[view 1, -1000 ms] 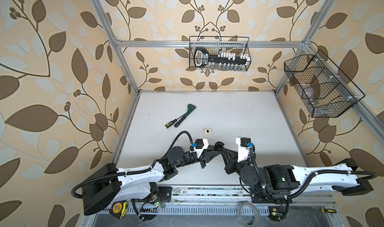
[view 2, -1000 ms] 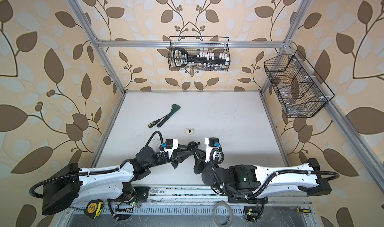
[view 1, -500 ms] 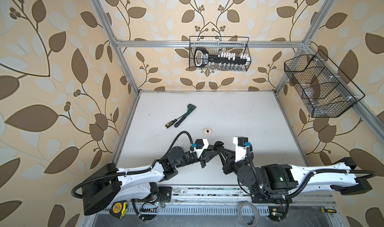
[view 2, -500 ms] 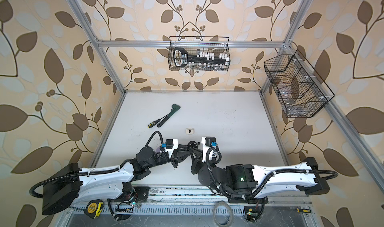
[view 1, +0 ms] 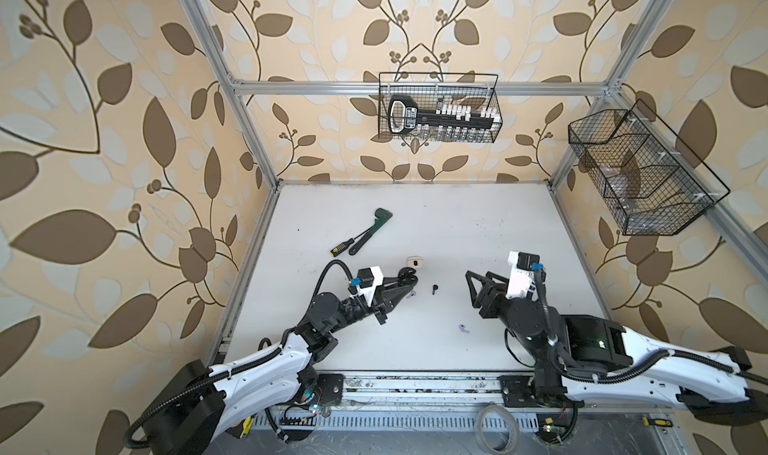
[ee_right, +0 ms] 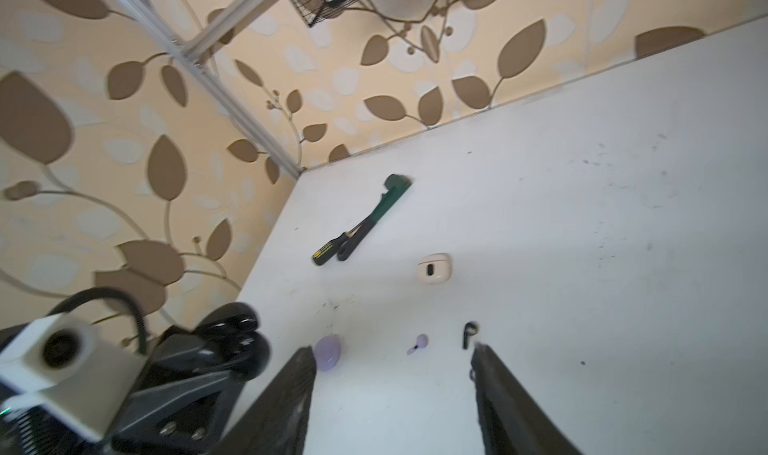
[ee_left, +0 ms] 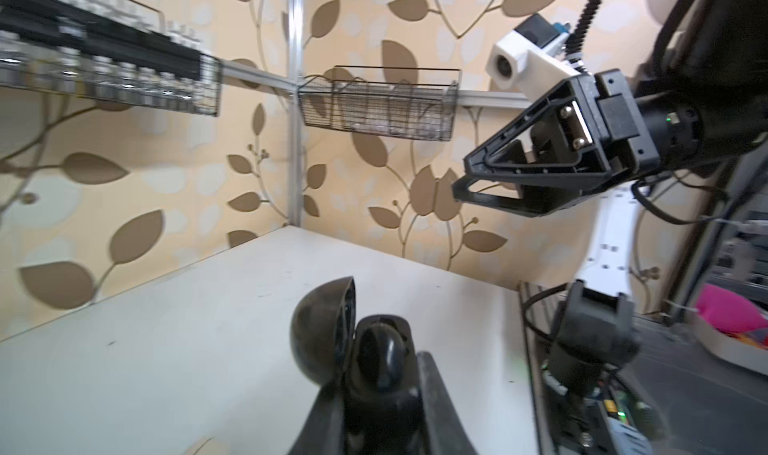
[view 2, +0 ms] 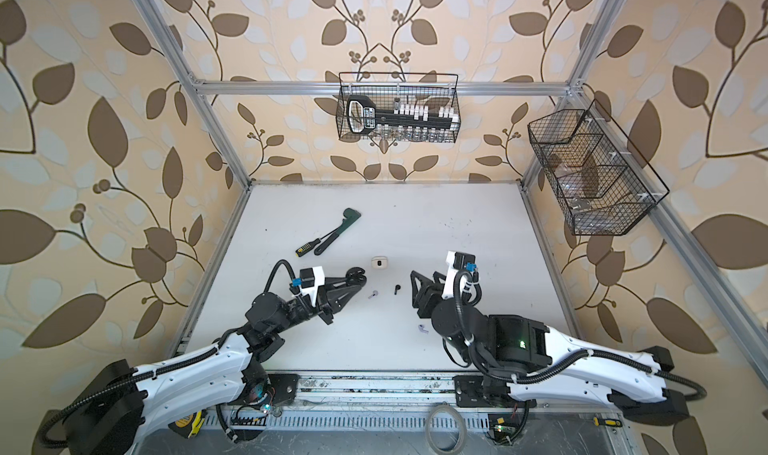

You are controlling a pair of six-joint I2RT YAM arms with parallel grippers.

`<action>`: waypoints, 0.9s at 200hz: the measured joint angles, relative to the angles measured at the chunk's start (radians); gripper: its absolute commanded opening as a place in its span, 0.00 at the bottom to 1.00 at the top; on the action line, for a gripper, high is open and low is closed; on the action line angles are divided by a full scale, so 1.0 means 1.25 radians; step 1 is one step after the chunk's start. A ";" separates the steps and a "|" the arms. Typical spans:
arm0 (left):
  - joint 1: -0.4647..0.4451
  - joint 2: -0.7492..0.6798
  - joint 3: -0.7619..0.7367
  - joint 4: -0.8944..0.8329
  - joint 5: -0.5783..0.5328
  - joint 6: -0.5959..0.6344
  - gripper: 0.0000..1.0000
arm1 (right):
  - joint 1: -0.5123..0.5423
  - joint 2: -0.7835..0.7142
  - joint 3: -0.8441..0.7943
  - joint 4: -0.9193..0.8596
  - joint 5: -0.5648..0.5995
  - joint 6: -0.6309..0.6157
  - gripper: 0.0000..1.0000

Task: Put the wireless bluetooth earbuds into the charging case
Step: 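Swing the right gripper over the second black earbud near the cream case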

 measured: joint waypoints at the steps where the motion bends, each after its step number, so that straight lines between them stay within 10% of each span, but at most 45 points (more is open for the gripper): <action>1: 0.008 0.000 -0.003 0.002 0.002 -0.002 0.00 | -0.012 0.004 0.000 -0.001 -0.010 0.001 0.63; 56: 0.088 -0.081 -0.031 -0.030 0.070 -0.069 0.00 | -0.257 0.325 -0.013 0.026 -0.293 -0.053 0.68; 180: 0.088 -0.221 -0.032 -0.150 0.068 -0.069 0.00 | -0.324 0.780 0.162 0.061 -0.477 -0.153 0.56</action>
